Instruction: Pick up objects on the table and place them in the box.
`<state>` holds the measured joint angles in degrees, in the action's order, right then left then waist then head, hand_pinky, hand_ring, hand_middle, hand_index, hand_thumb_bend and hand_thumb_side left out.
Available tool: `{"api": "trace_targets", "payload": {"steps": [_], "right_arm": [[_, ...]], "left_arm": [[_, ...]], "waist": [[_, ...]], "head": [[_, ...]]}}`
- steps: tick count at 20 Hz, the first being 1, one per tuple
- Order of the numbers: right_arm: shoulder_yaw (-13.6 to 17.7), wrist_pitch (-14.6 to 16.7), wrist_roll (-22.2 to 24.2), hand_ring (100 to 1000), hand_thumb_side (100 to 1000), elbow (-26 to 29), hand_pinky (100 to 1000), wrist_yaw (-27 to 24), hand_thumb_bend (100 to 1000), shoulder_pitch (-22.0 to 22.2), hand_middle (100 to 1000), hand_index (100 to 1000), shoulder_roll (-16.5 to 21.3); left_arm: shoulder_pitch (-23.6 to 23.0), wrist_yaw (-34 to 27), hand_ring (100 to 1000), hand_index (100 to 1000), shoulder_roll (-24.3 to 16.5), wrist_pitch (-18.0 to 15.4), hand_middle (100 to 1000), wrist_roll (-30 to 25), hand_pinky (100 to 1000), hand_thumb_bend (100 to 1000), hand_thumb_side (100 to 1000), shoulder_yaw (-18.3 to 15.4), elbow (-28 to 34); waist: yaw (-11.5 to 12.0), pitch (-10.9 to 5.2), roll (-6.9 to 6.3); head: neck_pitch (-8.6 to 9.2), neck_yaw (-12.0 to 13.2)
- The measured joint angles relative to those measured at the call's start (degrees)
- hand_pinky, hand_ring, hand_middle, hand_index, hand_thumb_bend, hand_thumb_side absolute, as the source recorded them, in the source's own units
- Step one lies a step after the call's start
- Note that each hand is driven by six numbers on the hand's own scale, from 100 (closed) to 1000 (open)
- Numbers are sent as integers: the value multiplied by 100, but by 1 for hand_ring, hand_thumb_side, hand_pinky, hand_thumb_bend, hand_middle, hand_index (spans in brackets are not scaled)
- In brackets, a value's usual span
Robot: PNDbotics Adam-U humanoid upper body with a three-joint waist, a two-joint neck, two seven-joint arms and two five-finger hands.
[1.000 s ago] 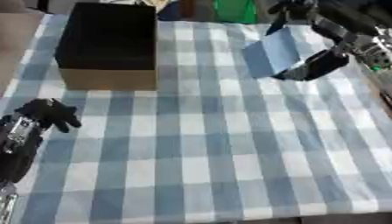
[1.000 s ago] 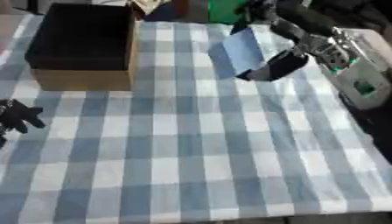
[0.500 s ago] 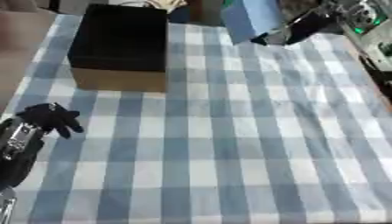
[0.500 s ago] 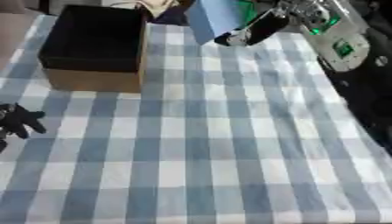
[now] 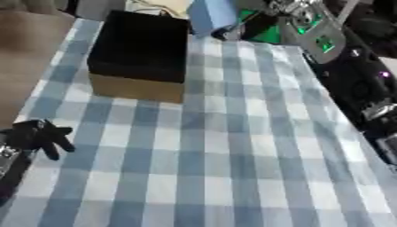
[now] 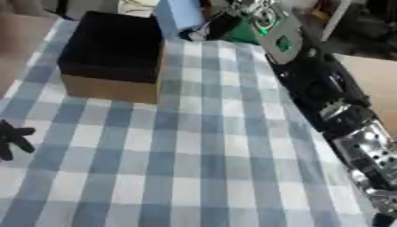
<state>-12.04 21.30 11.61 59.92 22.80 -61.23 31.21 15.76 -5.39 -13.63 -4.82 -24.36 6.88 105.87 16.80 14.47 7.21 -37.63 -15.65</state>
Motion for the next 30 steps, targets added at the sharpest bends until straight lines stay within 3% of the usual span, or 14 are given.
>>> {"api": "trace_targets", "payload": {"steps": [5,7,13,14,21,30], "right_arm": [[90,-120,-425,890,168,-581,692,281,424,-214,485,687,-306],[108,-179,-663,887,182,-723,693,387,486,-263,506,705,-407],[18,-173,-1124,893,208,-794,700,769,527,-287,572,758,-661],[-2,-161,-1169,897,223,-794,702,828,573,-287,591,774,-694],[-93,-38,-1343,950,305,-806,731,1145,661,-286,769,890,-858],[-108,86,-1316,959,261,-808,725,1222,657,-209,760,894,-922]], "left_arm": [[44,-21,546,433,2,6,495,-69,864,178,884,66,4],[48,-21,546,433,3,3,495,-90,864,179,885,69,4],[94,-21,545,432,9,11,494,-103,864,180,884,92,4],[96,-21,545,432,9,11,494,-104,864,181,884,97,4],[142,-24,545,432,43,23,493,-115,864,182,883,99,4],[143,-59,544,432,56,39,492,-116,864,183,881,100,4]], "waist": [[117,45,2],[147,63,3],[230,109,36],[242,109,36],[285,128,42],[213,127,41]], "head": [[43,-236],[46,-297],[69,-398],[82,-414],[98,-462],[118,-448]]}}
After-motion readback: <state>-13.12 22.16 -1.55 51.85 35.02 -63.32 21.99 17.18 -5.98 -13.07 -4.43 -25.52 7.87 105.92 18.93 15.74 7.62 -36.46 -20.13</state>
